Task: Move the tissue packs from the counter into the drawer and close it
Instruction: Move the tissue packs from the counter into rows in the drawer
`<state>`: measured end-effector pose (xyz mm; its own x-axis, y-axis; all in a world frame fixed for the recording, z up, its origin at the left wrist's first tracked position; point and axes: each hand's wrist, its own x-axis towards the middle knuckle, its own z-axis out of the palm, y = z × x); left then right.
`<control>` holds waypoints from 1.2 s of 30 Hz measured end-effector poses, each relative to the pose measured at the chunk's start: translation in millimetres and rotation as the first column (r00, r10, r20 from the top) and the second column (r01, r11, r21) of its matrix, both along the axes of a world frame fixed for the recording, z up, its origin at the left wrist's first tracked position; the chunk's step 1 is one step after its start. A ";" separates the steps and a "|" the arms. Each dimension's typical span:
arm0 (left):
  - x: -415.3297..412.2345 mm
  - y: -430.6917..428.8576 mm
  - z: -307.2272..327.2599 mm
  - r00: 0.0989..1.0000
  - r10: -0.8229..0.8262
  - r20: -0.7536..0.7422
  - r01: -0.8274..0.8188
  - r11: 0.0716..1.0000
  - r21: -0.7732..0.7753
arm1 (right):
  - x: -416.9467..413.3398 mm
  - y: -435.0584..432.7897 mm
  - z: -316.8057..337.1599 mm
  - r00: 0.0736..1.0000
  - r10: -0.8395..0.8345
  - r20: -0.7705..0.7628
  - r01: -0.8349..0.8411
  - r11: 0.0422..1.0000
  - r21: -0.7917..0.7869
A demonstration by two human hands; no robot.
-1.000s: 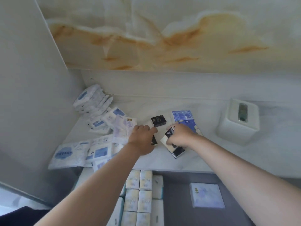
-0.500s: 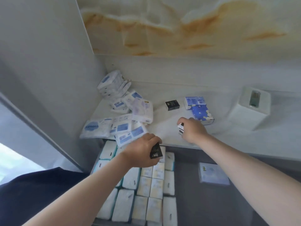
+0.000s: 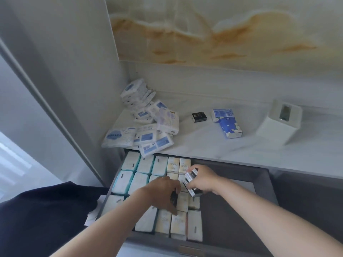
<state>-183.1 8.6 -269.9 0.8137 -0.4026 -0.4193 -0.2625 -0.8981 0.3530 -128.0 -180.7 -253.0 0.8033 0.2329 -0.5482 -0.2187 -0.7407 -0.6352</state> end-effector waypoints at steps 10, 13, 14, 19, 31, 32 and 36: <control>11.5 1.4 -6.0 0.874 0.451 -0.182 -0.483 0.771 -0.415 | -13.7 30.7 -15.3 0.957 -0.284 -0.056 0.289 0.920 0.264; 14.7 4.0 -11.6 0.866 0.486 -0.115 -0.494 0.800 -0.341 | -12.9 29.6 -16.6 0.951 -0.309 -0.009 0.303 0.926 0.225; 14.8 4.8 -13.7 0.873 0.482 -0.077 -0.481 0.821 -0.307 | -13.2 28.2 -18.1 0.944 -0.328 0.012 0.321 0.930 0.182; 13.5 1.9 -20.2 0.919 0.338 0.203 -0.322 0.941 -0.105 | -11.8 25.7 -32.7 0.911 -0.408 0.060 0.403 0.912 0.078; 18.8 15.4 -21.7 0.929 0.104 0.355 -0.151 0.983 0.108 | -8.8 25.5 -37.0 0.959 -0.268 0.094 0.280 0.945 -0.166; 18.6 16.4 -21.2 0.925 0.115 0.363 -0.155 0.984 0.083 | -8.9 25.9 -37.4 0.954 -0.286 0.088 0.297 0.941 -0.164; 17.5 27.0 -11.1 0.902 0.253 0.350 -0.224 0.967 -0.122 | -8.9 32.2 -36.3 0.928 -0.374 0.002 0.373 0.925 -0.067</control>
<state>-165.6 35.6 -281.0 0.9790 -0.1962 -0.0559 -0.1654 -0.9237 0.3456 -136.9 -148.5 -289.3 0.8194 -0.1192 -0.5607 -0.4937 -0.6436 -0.5848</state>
